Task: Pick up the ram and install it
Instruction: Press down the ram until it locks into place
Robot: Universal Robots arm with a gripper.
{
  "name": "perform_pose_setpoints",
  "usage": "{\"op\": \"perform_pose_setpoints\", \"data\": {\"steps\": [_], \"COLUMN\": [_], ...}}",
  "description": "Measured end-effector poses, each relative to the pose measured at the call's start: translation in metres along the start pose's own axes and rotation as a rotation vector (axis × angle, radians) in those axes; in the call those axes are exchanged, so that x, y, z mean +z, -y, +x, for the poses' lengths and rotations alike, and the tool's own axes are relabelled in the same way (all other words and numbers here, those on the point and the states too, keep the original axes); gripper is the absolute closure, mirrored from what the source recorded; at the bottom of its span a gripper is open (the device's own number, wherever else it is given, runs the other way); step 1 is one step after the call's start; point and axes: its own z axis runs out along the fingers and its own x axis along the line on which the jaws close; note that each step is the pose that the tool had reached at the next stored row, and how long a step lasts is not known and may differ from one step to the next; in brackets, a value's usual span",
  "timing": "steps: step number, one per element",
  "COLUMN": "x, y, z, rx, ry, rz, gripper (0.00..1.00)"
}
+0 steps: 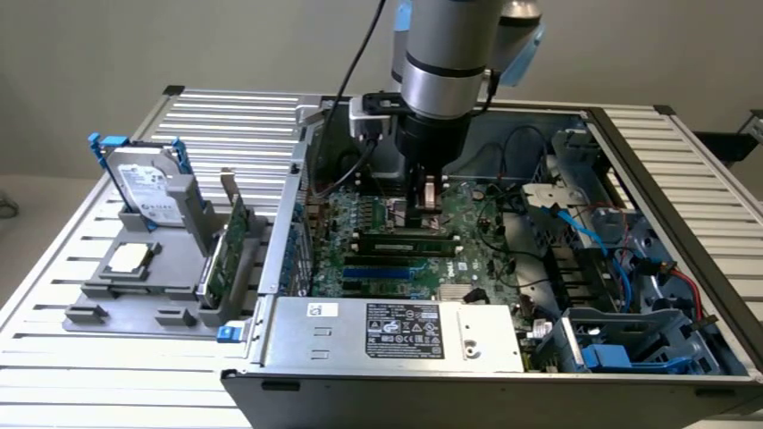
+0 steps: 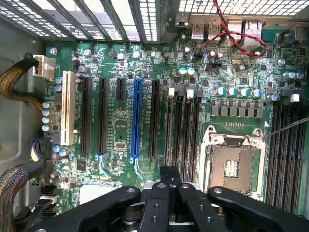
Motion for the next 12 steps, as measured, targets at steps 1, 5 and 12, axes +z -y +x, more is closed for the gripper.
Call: {"op": "perform_pose_setpoints", "data": {"steps": [1,5,12], "x": [0.0019,0.0091,0.0216], "y": [0.0001,0.0005,0.001], "z": [-0.001,-0.002,-0.005], "rx": [0.0,0.0,0.008], "ry": [0.0001,0.0,0.0004], "rz": [0.0001,0.0001,-0.0001], "gripper": [0.89,0.89,0.89]}}
